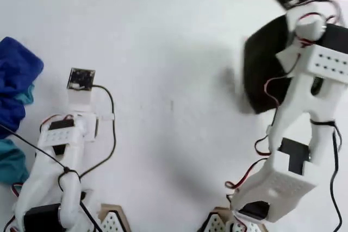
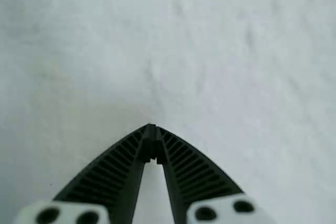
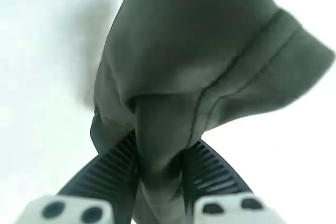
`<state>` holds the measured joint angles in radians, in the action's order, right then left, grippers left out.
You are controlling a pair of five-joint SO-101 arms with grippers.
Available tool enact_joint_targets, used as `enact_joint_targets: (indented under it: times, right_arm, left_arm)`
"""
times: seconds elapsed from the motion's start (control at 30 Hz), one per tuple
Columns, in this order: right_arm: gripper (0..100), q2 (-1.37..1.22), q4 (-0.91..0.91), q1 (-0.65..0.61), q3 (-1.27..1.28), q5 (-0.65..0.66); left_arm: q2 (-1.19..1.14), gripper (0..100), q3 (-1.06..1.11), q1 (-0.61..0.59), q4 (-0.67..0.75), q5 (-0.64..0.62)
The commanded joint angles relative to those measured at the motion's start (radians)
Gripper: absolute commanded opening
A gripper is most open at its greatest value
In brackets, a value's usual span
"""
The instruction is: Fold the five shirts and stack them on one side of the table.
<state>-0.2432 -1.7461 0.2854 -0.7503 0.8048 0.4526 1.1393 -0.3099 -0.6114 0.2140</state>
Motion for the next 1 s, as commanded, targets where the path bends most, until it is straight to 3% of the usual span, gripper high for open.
enact_joint_targets:
  times: [0.0,0.27,0.73,0.97]
  right_arm:
    - [1.9,0.067,-0.015,0.044,-0.123,0.014]
    - [1.9,-0.047,0.013,0.076,-0.304,-0.103]
    - [1.9,-0.058,0.008,-0.085,-0.364,-0.147]
    - [1.9,-0.133,0.067,-0.021,-0.362,-0.147]
  left_arm:
    - [0.029,3,-0.004,-0.006,0.017,-0.006]
    - [0.029,3,-0.002,-0.006,0.017,-0.006]
    - [0.029,3,-0.002,-0.006,0.017,-0.006]
    - [0.029,3,-0.002,-0.006,0.017,-0.006]
